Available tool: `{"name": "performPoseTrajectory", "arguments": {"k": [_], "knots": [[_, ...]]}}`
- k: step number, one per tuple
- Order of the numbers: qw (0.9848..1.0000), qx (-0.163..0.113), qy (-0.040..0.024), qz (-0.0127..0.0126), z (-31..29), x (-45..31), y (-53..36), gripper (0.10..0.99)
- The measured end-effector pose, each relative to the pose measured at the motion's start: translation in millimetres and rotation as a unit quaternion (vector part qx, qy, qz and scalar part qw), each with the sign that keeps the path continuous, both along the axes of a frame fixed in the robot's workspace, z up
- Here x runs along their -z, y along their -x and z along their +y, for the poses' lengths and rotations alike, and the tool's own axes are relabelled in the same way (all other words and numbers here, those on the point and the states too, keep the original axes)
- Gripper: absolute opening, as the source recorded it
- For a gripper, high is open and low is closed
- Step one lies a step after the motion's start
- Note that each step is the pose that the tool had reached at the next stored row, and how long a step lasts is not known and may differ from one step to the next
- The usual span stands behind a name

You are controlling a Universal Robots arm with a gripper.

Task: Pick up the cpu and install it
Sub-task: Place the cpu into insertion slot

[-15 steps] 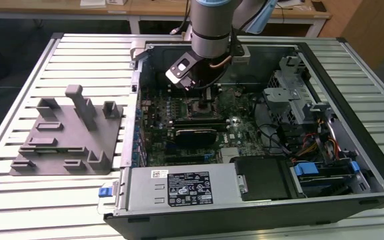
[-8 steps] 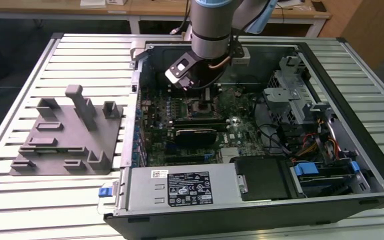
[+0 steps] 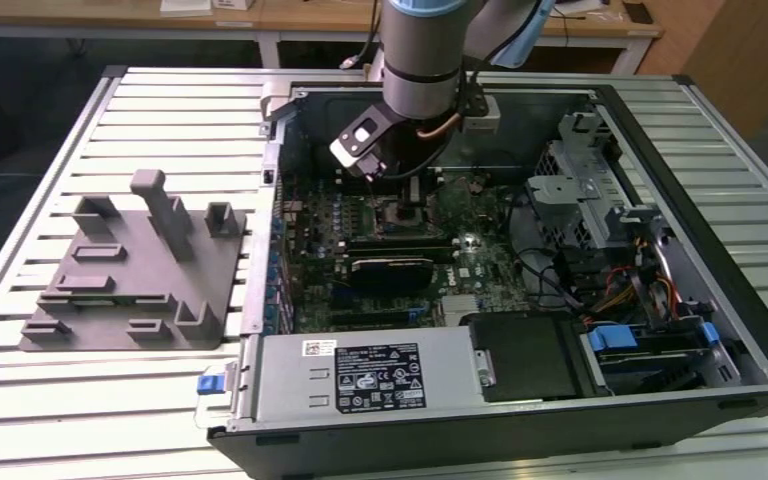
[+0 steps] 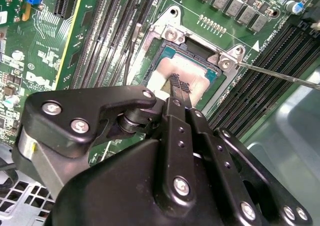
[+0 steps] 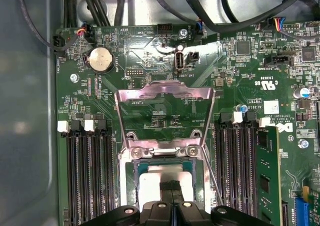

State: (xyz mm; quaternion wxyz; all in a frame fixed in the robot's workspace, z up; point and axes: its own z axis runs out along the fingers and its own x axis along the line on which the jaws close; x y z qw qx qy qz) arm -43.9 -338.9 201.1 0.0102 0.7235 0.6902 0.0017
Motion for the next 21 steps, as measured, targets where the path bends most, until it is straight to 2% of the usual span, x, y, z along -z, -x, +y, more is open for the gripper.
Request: {"name": "performPoseTrajectory", "arguments": {"k": [21], "knots": [[1.0, 0.0, -0.0007, 0.0, 0.0, 2.7, 0.0, 0.106]]}}
